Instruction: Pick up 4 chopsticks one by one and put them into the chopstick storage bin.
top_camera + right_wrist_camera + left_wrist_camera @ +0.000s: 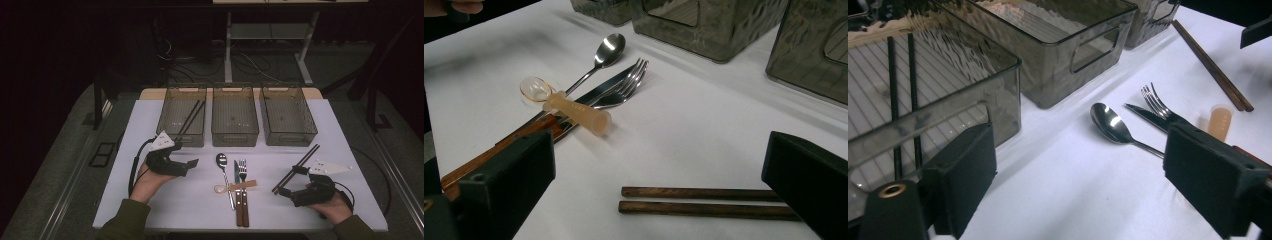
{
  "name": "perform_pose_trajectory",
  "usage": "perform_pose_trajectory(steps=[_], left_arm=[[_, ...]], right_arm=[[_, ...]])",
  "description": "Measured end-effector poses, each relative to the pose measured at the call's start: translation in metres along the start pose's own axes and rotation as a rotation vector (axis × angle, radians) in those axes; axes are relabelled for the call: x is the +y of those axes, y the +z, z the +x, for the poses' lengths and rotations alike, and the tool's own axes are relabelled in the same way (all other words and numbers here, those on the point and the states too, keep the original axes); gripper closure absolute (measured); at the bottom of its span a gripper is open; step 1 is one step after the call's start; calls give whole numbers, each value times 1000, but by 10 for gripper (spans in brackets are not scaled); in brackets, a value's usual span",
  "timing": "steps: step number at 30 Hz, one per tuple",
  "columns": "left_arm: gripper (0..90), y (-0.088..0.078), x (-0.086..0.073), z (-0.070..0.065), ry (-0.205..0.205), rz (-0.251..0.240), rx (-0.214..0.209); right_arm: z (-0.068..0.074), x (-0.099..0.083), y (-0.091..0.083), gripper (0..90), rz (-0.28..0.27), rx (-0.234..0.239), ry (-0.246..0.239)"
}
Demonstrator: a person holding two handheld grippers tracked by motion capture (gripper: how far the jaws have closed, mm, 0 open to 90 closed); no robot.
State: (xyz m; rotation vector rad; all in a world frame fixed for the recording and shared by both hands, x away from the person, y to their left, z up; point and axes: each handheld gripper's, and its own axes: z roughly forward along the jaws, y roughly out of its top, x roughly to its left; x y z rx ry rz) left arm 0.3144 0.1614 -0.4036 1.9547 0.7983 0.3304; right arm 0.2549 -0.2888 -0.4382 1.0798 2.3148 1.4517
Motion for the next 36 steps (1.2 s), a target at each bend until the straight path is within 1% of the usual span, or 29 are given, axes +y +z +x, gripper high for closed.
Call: perform_pose_trajectory(steps=[3,6,8,10,13,14,17,23,28,29,30,32,33,34,35,36], left_arm=[[86,-3,-7,-5,2,-11,-14],[61,-4,-14,-11,3,-14,-46],[34,-4,-17,-15,8,-3,-63],[4,-5,-21,-20,24,2,-65],[0,-6,-26,-24,26,-5,-78],[0,-6,-28,-26,28,-2,-81],[0,-7,-33,-30,53,18,-77],[0,-9,-43,-32,38,20,-93],[2,-8,-43,-32,51,32,-97],[4,-8,-43,-32,53,35,-101],[6,-8,-43,-32,55,38,-105],[7,-7,-43,-33,57,36,-110],[9,-7,-43,-33,58,37,-113],[9,-7,-43,-34,58,36,-115],[10,-7,-43,-33,58,37,-114],[11,-7,-43,-33,58,36,-114]], right_arm=[[0,0,0,7,-1,1,-3],[1,0,0,7,-1,1,-3],[1,0,0,7,-1,1,-2],[1,0,0,7,0,0,-3],[1,0,0,7,1,-1,-3],[1,0,0,6,0,-1,-4],[1,0,0,7,5,0,1],[0,1,-1,6,26,2,12],[-4,2,-3,7,53,5,21],[-4,2,-3,28,59,3,24],[-5,2,-4,76,67,3,21],[-6,3,-5,79,74,-5,25],[-7,3,-5,136,80,-10,26],[-8,3,-6,158,81,-12,26],[-9,4,-7,161,84,-19,36],[-11,4,-7,187,91,-26,46]])
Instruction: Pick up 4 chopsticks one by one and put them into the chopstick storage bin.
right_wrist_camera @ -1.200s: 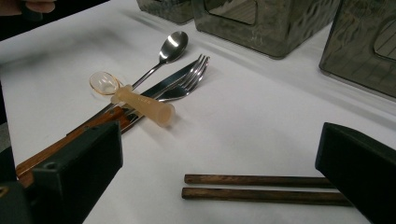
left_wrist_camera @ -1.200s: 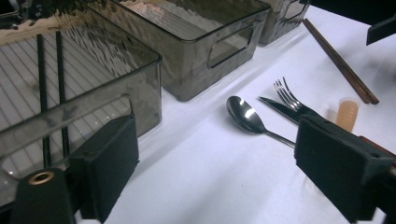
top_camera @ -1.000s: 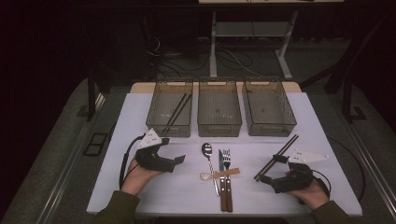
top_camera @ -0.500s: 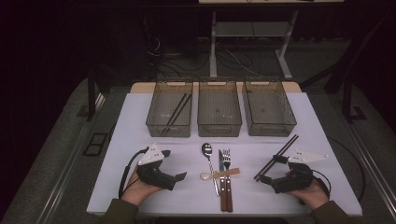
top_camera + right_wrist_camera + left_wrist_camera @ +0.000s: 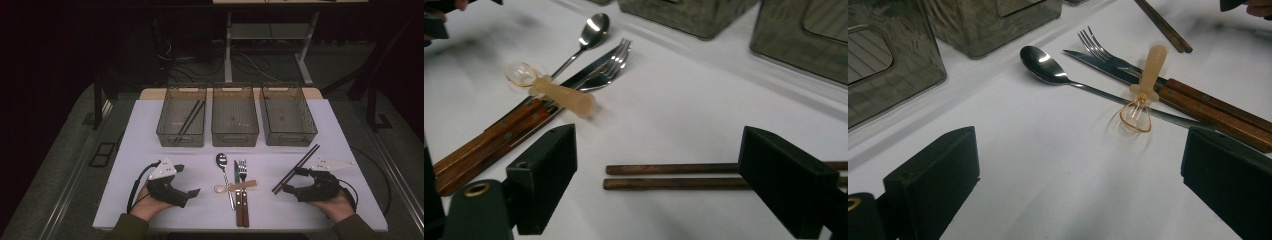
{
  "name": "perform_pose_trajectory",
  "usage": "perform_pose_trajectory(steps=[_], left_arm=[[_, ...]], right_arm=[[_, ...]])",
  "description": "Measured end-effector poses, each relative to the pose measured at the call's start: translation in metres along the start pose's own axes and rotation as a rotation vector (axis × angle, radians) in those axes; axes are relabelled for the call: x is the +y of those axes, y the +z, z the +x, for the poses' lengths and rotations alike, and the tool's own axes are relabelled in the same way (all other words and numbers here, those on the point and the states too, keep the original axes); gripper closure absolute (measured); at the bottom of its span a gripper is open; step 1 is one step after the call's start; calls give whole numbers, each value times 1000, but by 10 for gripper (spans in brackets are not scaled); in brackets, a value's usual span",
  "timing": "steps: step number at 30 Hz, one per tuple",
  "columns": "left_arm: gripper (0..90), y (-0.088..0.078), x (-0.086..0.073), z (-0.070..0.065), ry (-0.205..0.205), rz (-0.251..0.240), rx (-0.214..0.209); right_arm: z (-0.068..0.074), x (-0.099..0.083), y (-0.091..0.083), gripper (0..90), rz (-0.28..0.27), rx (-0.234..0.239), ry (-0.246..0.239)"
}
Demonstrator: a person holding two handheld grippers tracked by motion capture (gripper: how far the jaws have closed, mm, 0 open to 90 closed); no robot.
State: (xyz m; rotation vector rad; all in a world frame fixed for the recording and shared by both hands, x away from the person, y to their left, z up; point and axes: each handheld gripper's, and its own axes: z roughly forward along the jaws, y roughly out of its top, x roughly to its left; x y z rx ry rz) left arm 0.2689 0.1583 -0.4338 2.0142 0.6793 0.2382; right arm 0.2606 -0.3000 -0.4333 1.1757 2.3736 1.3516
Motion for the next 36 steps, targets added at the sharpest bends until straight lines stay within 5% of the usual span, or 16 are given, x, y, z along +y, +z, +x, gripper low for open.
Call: perform_pose_trajectory(steps=[5,12,19,24,36], left_arm=[[13,0,0,0,-5,0,0],[15,0,0,0,-8,-3,0],[21,0,1,-1,-3,2,-10],[21,0,1,-1,-4,6,-11],[20,1,1,-2,-2,8,-11]], right_arm=[[-10,3,-3,285,5,-26,16],[-19,5,-6,546,41,-26,21],[-16,2,2,821,156,2,6],[-14,1,7,895,183,27,-16],[1,1,21,897,233,76,-85]])
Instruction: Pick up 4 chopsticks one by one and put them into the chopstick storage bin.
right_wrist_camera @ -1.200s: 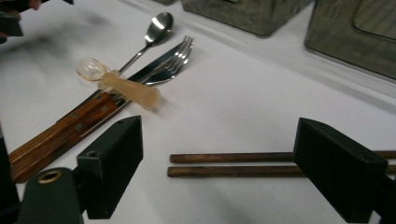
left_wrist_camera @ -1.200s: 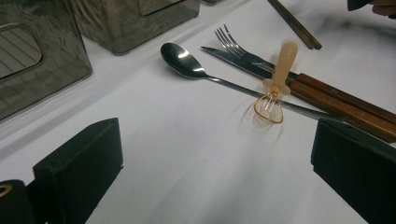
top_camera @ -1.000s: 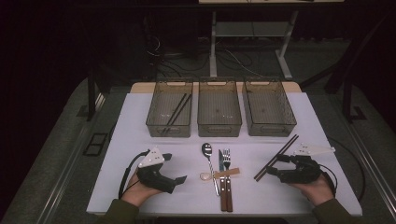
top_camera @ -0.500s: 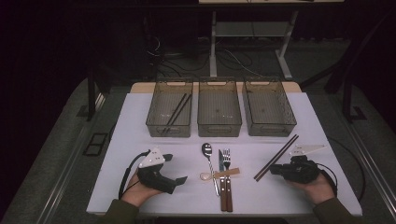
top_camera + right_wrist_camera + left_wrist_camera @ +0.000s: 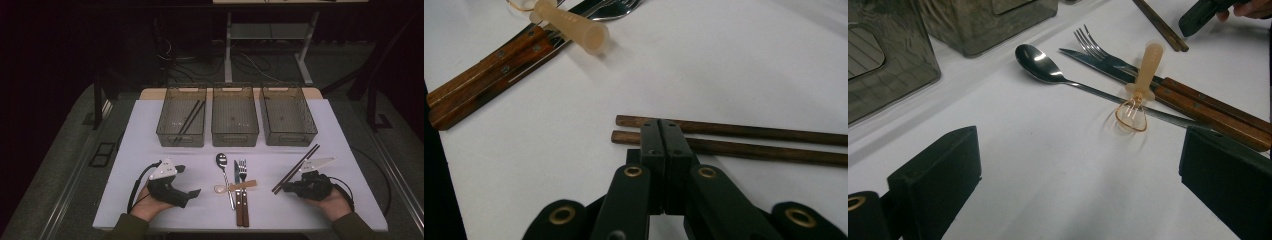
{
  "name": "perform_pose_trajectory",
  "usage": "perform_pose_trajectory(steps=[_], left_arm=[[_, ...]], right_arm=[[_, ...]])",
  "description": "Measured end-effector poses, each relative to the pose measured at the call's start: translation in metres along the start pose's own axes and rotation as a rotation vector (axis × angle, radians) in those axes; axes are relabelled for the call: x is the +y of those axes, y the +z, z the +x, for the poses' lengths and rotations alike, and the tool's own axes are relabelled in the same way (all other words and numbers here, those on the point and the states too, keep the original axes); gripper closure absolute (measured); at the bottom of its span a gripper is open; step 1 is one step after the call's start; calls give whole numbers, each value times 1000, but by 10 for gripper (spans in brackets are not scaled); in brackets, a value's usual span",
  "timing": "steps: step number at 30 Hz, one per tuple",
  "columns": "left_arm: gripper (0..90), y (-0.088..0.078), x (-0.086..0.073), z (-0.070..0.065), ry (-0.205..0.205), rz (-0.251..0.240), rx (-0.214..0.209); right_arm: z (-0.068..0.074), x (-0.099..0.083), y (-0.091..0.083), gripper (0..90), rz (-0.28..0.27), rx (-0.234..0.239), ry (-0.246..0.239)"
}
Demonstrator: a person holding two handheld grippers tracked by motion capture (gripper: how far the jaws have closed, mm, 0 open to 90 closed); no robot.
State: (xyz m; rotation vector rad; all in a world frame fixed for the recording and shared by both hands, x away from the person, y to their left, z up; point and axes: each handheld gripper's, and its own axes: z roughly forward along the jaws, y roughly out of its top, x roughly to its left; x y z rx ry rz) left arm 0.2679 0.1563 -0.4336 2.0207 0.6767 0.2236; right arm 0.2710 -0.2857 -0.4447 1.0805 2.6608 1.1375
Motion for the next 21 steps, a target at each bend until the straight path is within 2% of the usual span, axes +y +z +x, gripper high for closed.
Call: perform_pose_trajectory(steps=[9,21], left_arm=[[21,1,0,0,-2,2,0],[21,0,0,0,-4,3,0]], right_arm=[[3,3,5,897,14,9,-25],[3,6,10,897,23,15,-35]])
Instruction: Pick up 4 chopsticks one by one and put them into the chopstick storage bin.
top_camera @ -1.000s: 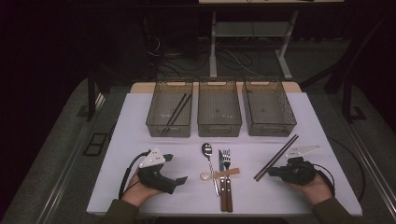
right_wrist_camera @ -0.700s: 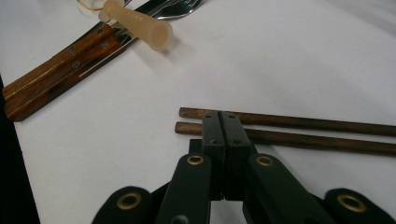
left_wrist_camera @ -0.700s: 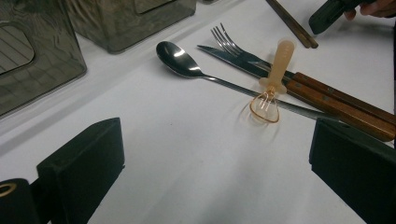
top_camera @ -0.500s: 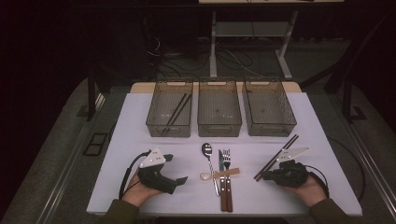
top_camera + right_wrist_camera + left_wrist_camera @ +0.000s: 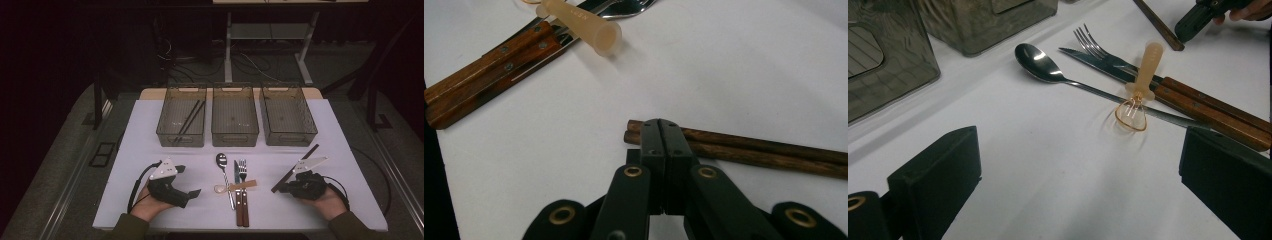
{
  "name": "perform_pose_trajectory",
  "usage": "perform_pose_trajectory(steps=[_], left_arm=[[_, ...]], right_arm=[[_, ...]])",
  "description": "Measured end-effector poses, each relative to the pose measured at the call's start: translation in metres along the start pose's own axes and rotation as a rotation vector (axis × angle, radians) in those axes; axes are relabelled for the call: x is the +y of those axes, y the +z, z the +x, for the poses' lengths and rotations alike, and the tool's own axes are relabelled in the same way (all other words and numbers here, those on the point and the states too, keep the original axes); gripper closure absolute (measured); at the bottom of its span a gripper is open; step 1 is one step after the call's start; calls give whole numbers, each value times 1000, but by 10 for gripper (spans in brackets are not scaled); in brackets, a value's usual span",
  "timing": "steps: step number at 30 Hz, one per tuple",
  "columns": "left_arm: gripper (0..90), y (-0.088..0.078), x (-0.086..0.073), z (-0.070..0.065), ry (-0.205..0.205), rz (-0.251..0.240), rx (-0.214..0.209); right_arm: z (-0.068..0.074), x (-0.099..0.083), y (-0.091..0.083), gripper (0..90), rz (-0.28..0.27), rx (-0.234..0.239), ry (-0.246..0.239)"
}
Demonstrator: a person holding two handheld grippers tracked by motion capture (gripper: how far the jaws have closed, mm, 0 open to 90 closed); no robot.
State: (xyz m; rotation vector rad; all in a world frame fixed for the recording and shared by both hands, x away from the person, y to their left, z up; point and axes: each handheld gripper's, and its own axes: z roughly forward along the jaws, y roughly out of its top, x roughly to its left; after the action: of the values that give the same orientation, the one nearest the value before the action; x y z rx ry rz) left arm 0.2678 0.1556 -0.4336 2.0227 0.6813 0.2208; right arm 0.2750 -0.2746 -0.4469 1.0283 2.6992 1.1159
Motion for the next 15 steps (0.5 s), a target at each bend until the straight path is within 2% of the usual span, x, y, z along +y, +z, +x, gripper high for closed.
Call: perform_pose_trajectory(steps=[15], left_arm=[[20,0,0,0,0,-1,0]], right_arm=[[-1,6,5,897,-4,-2,-4]])
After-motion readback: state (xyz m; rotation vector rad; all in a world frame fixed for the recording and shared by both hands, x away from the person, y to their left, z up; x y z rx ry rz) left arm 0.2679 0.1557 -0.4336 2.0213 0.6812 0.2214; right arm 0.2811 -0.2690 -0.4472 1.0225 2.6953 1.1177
